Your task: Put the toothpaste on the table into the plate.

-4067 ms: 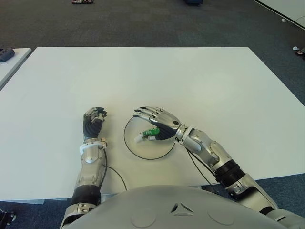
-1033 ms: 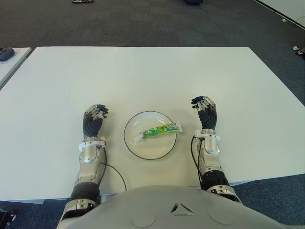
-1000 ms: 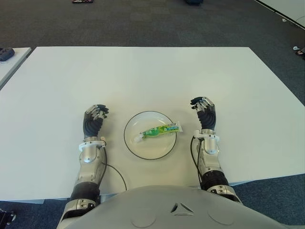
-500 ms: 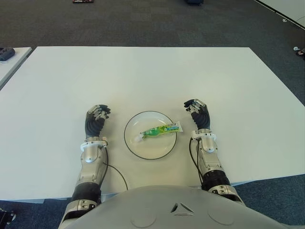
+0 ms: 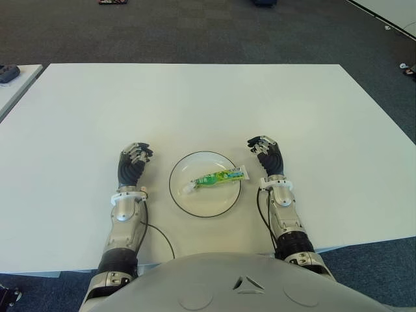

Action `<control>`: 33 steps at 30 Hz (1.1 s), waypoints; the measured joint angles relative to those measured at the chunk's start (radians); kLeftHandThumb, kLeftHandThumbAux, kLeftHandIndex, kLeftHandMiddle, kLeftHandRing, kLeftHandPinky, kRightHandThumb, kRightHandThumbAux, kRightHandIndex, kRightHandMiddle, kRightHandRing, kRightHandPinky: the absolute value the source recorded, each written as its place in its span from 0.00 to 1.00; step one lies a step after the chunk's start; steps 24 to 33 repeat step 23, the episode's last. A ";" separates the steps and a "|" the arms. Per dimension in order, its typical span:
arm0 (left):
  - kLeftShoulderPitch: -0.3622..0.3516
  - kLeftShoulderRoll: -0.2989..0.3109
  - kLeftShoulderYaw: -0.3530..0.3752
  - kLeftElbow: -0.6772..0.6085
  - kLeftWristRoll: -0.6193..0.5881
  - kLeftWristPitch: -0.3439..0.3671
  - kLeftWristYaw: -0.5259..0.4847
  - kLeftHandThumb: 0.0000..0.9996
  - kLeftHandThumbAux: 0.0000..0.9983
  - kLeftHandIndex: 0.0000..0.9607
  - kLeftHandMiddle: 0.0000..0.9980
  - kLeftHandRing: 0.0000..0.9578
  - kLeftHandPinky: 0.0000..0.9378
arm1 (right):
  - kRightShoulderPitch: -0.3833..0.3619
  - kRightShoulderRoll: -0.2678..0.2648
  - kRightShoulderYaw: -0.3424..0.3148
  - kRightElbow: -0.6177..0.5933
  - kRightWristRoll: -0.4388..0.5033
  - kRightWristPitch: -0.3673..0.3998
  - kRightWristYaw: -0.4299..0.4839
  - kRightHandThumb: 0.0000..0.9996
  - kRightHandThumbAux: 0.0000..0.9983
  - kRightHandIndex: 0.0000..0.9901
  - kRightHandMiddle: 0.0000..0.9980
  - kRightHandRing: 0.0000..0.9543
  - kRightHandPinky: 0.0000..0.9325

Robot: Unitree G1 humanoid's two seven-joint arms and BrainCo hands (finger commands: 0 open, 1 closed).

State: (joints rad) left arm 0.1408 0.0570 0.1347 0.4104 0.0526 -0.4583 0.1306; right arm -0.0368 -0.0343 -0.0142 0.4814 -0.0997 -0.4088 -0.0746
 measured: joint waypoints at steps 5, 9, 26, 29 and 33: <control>0.000 0.004 0.000 -0.001 -0.002 0.003 -0.002 0.70 0.72 0.44 0.51 0.52 0.51 | 0.000 0.003 0.007 -0.005 -0.003 0.016 0.000 0.71 0.74 0.43 0.44 0.43 0.44; 0.001 0.007 0.000 -0.013 -0.004 0.022 -0.009 0.70 0.72 0.44 0.49 0.51 0.51 | 0.001 0.006 0.012 -0.013 -0.005 0.040 0.000 0.72 0.74 0.43 0.44 0.43 0.45; 0.002 0.008 0.000 -0.020 -0.003 0.038 -0.010 0.70 0.72 0.44 0.51 0.53 0.52 | 0.019 0.015 0.030 -0.048 -0.011 0.099 0.000 0.72 0.74 0.43 0.43 0.43 0.45; 0.002 0.008 0.000 -0.020 -0.003 0.038 -0.010 0.70 0.72 0.44 0.51 0.53 0.52 | 0.019 0.015 0.030 -0.048 -0.011 0.099 0.000 0.72 0.74 0.43 0.43 0.43 0.45; 0.002 0.008 0.000 -0.020 -0.003 0.038 -0.010 0.70 0.72 0.44 0.51 0.53 0.52 | 0.019 0.015 0.030 -0.048 -0.011 0.099 0.000 0.72 0.74 0.43 0.43 0.43 0.45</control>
